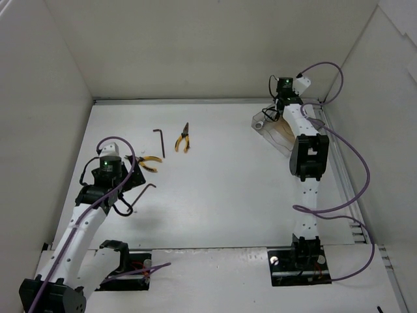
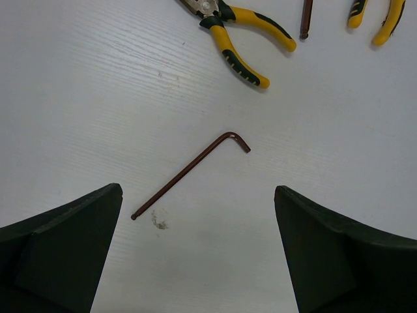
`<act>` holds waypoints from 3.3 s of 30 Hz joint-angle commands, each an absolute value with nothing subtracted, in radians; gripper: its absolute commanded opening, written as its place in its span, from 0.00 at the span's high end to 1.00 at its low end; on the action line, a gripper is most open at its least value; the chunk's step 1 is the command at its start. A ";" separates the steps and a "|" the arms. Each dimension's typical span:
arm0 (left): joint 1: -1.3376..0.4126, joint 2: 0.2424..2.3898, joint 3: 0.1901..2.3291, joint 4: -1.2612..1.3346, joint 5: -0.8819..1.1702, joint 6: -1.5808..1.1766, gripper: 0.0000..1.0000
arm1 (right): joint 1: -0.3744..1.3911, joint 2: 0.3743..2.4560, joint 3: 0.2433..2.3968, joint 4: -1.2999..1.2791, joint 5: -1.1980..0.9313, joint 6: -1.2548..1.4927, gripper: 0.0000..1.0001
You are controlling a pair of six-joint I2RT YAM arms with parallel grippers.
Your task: Sort the tools into containers
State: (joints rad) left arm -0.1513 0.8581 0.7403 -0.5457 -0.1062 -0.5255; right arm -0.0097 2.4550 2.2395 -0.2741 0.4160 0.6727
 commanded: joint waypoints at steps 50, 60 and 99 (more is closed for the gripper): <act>-0.045 1.678 1.404 -0.810 -0.207 -1.121 0.08 | 0.233 1.681 1.425 -0.193 0.173 0.331 0.52; 0.017 1.894 1.563 -0.844 -0.176 -1.183 0.15 | 0.221 1.638 1.378 -0.172 0.186 0.290 0.51; 0.055 1.855 1.484 -0.634 -0.094 -1.065 1.00 | 0.249 1.591 1.345 -0.011 -0.237 0.204 0.50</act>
